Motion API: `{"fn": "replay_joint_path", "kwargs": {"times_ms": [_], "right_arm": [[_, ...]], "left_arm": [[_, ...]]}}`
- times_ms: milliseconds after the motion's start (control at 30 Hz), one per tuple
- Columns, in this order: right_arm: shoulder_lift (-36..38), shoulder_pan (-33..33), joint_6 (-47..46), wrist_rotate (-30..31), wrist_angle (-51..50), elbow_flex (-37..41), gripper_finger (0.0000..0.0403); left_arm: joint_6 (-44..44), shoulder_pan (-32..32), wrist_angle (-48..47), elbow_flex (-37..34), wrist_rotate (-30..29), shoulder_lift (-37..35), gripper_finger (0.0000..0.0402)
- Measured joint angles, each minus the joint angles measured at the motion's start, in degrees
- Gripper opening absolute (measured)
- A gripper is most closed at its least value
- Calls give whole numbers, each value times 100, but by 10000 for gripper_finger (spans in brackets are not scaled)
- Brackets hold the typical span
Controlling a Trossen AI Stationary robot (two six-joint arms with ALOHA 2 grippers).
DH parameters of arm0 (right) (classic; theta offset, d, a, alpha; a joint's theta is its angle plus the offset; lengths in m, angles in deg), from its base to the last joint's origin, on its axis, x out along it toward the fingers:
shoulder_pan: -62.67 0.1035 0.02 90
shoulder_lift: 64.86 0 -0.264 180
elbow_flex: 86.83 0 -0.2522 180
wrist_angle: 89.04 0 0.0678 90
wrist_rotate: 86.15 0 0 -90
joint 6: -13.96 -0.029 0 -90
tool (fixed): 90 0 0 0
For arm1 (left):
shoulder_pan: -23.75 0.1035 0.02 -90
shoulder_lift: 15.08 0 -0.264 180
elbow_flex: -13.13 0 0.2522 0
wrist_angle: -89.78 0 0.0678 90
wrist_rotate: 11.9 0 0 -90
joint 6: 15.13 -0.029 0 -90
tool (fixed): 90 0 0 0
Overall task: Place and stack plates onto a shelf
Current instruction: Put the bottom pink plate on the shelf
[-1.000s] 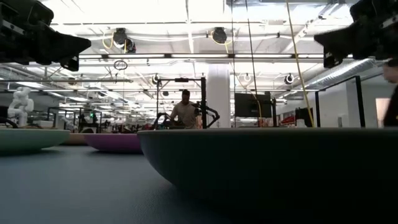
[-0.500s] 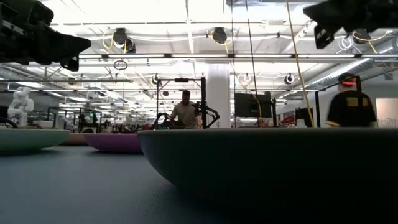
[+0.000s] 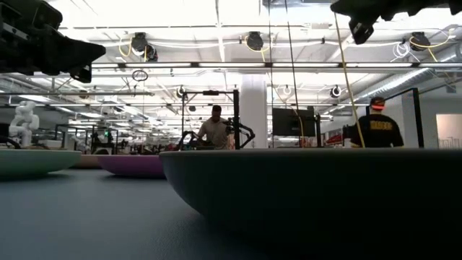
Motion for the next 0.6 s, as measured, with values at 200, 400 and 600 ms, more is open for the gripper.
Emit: {"fn": "replay_joint_path", "kwargs": {"times_ms": [200, 400, 600], "right_arm": [[-151, 4, -55, 228, -275, -160, 0], [-148, 4, -157, 225, -353, -167, 0], [-148, 4, -151, 225, -639, -167, 0]], "left_arm": [[-9, 0, -1, 0, 0, 0, 1], [17, -1, -1, 0, 0, 0, 1], [541, -2, -5, 0, -89, 0, 1]]}}
